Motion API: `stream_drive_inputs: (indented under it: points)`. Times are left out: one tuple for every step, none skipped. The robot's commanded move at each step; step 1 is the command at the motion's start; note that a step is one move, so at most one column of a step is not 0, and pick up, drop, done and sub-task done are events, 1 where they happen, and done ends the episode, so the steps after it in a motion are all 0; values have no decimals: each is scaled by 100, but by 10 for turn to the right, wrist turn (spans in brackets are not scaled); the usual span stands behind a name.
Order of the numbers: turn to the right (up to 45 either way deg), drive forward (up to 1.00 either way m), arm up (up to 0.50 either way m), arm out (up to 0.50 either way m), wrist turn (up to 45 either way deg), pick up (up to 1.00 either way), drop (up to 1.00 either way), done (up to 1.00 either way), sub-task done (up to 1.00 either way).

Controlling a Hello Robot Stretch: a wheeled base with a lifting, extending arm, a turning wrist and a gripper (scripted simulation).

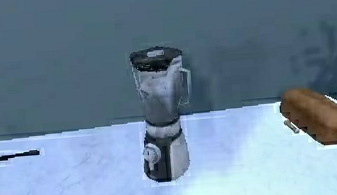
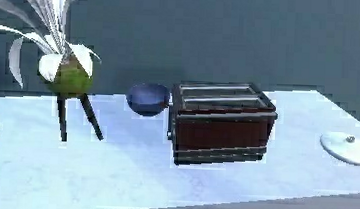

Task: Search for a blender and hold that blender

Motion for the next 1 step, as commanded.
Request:
stream_drive_inputs:
  points:
    - [-450,0,0,0,0,0,0,0,0]
